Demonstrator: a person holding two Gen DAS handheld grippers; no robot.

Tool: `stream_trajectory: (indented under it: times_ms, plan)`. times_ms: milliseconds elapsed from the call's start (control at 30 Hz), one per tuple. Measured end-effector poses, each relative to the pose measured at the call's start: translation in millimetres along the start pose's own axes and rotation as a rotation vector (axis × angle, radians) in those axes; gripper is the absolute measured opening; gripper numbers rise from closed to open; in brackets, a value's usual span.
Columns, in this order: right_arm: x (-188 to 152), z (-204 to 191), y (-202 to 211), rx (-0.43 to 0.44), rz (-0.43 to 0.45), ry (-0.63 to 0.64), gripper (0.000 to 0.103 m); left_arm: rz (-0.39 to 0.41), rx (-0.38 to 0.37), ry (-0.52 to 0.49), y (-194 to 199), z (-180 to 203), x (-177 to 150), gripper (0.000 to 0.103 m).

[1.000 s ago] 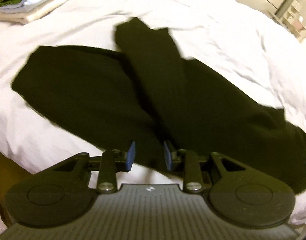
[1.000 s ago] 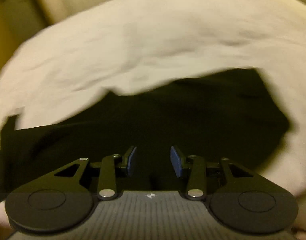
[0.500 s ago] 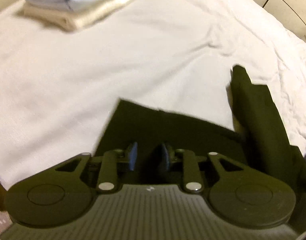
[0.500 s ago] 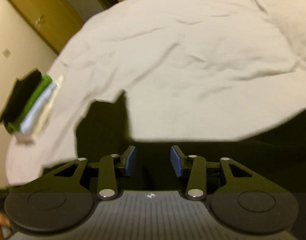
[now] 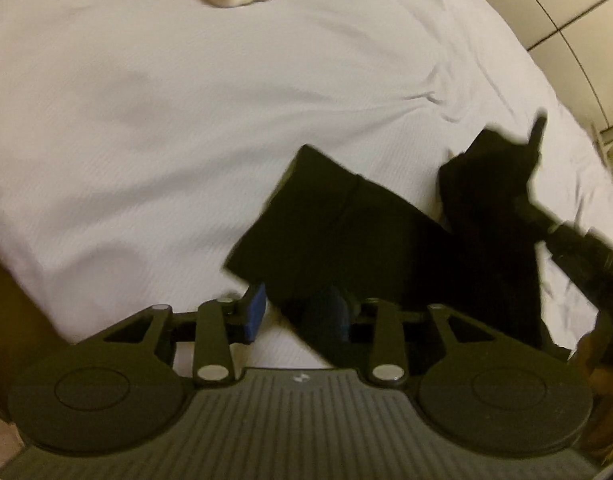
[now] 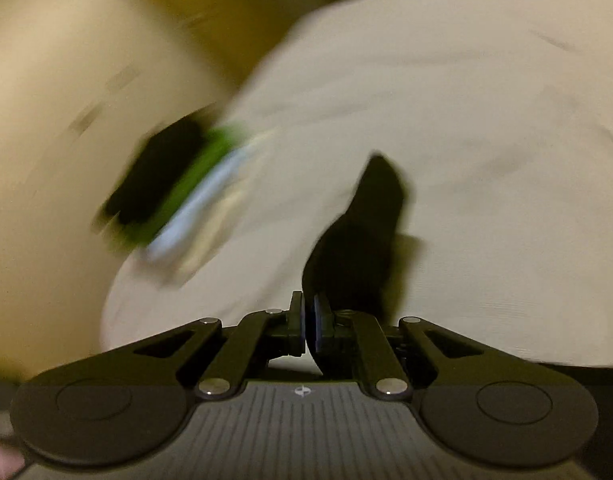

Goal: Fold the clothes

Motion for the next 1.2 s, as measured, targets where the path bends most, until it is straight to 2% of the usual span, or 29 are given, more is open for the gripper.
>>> stream_trajectory:
  times_ms: [33, 100, 167, 267, 367, 433, 600, 700, 733, 767, 800, 833, 867, 933, 967, 1100, 1200]
  plan:
    - [-10.6, -19.5, -9.5, 0.029, -0.059, 0.053, 0.013, 0.0, -0.002, 0.006, 5.3, -5.2, -3.4, 0.035]
    - [-39.7, -40.3, -26.9, 0.051, -0.179, 0.094, 0.03, 0.0, 0.009, 0.009, 11.3, -14.0, -9.6, 0.039]
    - [-66.8, -45.9, -34.7, 0.046, -0.256, 0.08, 0.033, 0.0, -0.004, 0.027, 11.2, -17.0, -12.2, 0.04]
    - [-93.3, -39.6, -29.0, 0.006, -0.301, 0.011, 0.036, 0.001, -0.044, 0.062, 4.4, -13.2, -12.5, 0.04]
    - [-107.4, -28.2, -2.0, -0.084, -0.292, -0.013, 0.038, 0.008, -0.095, 0.104, -7.0, -4.2, -10.6, 0.039]
    - [-114.5, -23.1, 20.8, -0.159, -0.286, 0.035, 0.039, 0.026, -0.115, 0.143, -14.1, -0.8, -5.3, 0.039]
    - [-136.0, -15.7, 55.0, -0.362, -0.294, 0.247, 0.039, 0.032, -0.131, 0.256, -41.8, -5.7, 11.3, 0.04]
    - [-152.4, -16.2, 53.8, -0.466, -0.32, 0.412, 0.038, 0.025, -0.146, 0.334, -57.8, -11.9, 17.9, 0.04]
    - [-158.0, -15.7, 52.0, -0.488, -0.33, 0.463, 0.038, 0.032, -0.16, 0.361, -60.4, -13.1, 19.8, 0.038]
    - [-163.2, -16.6, 49.2, -0.502, -0.337, 0.506, 0.038, 0.04, -0.174, 0.374, -61.0, -12.8, 21.7, 0.031]
    - [-167.8, -18.2, 45.7, -0.519, -0.341, 0.544, 0.038, 0.051, -0.188, 0.376, -59.9, -11.4, 23.6, 0.018]
    - [-172.3, -19.9, 42.0, -0.537, -0.345, 0.581, 0.038, 0.068, -0.191, 0.362, -55.9, -9.1, 25.0, 0.001]
    - [-174.3, -21.6, 41.5, -0.545, -0.342, 0.604, 0.037, 0.091, -0.187, 0.334, -49.3, -6.2, 26.1, 0.0]
    - [-176.9, -25.3, 42.6, -0.557, -0.33, 0.643, 0.018, 0.146, -0.192, 0.273, -30.5, -0.4, 24.4, 0.0]
    - [-178.1, -27.1, 43.1, -0.563, -0.325, 0.663, 0.0, 0.172, -0.197, 0.244, -19.8, 2.0, 22.2, 0.0]
    - [-176.1, -34.5, 49.7, -0.546, -0.289, 0.673, 0.0, 0.237, -0.191, 0.15, 16.0, 1.2, 6.8, 0.0]
    - [-175.1, -37.8, 58.3, -0.511, -0.283, 0.643, 0.0, 0.213, -0.129, 0.099, 6.7, -7.3, -1.6, 0.0]
Point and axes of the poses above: each gripper's, at about its wrist camera, not at the fingertips, and y roughly against the way its jaws point, z to its right, x to its top, the point moved 4 cm from there along -y, roughly the way its jaws point, and after that the axes turned 4 degrees about x, right-handed, at the moved point
